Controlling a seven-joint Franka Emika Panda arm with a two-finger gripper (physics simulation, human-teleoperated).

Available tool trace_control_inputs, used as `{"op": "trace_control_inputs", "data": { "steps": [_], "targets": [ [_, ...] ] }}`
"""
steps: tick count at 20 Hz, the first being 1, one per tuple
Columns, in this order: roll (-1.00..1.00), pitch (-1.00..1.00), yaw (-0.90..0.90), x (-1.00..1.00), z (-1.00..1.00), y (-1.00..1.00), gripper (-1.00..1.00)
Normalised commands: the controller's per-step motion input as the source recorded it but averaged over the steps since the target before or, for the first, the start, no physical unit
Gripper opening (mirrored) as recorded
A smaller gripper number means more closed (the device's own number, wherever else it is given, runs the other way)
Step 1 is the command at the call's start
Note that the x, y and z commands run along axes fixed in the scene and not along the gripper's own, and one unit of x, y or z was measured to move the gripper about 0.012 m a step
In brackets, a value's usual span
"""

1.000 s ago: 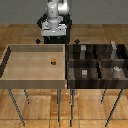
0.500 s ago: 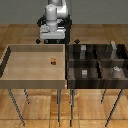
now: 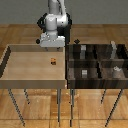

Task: Place the loaf of bread into the appropriate compartment.

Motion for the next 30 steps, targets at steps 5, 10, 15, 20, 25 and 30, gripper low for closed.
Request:
{"op": "trace_control_inputs", "data": {
  "steps": [5,10,15,20,25,30],
  "targets": [
    [0.00,0.00,0.00,0.60,0.00,0.00,1.00],
    [0.00,0.00,0.00,0.20,-0.40,0.00,1.00],
    [0.00,0.00,0.00,0.00,-1.00,0.00,1.00],
    [0.00,0.00,0.00,0.00,-0.20,0.00,-1.00],
    [0.00,0.00,0.00,0.00,0.00,0.00,-1.00],
    [0.00,0.00,0.00,0.00,0.40,0.00,-1.00]
  ]
}}
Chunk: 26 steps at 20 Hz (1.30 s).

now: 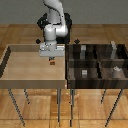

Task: Place the loaf of bread into the appropriate compartment.

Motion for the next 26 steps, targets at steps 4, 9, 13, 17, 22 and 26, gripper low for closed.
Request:
{"op": "trace_control_inputs", "data": {
  "steps": [4,9,13,17,22,26],
  "targets": [
    [0.00,0.00,0.00,0.00,0.50,0.00,-1.00],
    [0.00,0.00,0.00,0.00,0.00,0.00,1.00],
    [0.00,0.00,0.00,0.00,-0.25,0.00,1.00],
    [0.00,0.00,0.00,0.00,-0.50,0.00,1.00],
    [0.00,0.00,0.00,-0.27,-0.20,0.00,1.00],
    [0.00,0.00,0.00,-0.25,-0.25,0.00,1.00]
  ]
}}
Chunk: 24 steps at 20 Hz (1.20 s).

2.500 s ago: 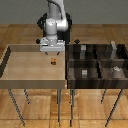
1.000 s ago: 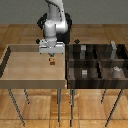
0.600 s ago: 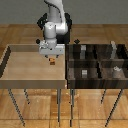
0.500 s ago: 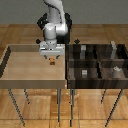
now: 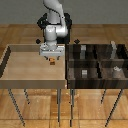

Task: Place the loaf of bread into the appropriate compartment.

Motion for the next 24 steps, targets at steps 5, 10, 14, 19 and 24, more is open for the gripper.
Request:
{"op": "trace_control_inputs", "data": {
  "steps": [5,10,14,19,24],
  "targets": [
    [0.00,0.00,0.00,0.00,-0.60,0.00,1.00],
    [0.00,0.00,0.00,0.00,-0.40,0.00,1.00],
    [0.00,0.00,0.00,0.00,0.00,0.00,-1.00],
    [0.00,0.00,0.00,0.00,0.00,0.00,-1.00],
    [0.00,0.00,0.00,0.00,0.20,0.00,-1.00]
  ]
}}
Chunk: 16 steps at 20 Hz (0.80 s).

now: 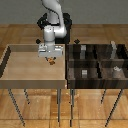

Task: Place the loaf of bread into the appropriate compartment.

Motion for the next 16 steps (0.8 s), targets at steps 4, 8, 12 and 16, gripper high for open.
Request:
{"op": "trace_control_inputs", "data": {
  "steps": [4,8,12,16],
  "targets": [
    [0.00,0.00,0.00,0.00,0.50,0.00,-1.00],
    [0.00,0.00,0.00,0.00,1.00,0.00,-1.00],
    [0.00,0.00,0.00,0.00,1.00,0.00,-1.00],
    [0.00,0.00,0.00,0.00,0.25,0.50,-1.00]
  ]
}}
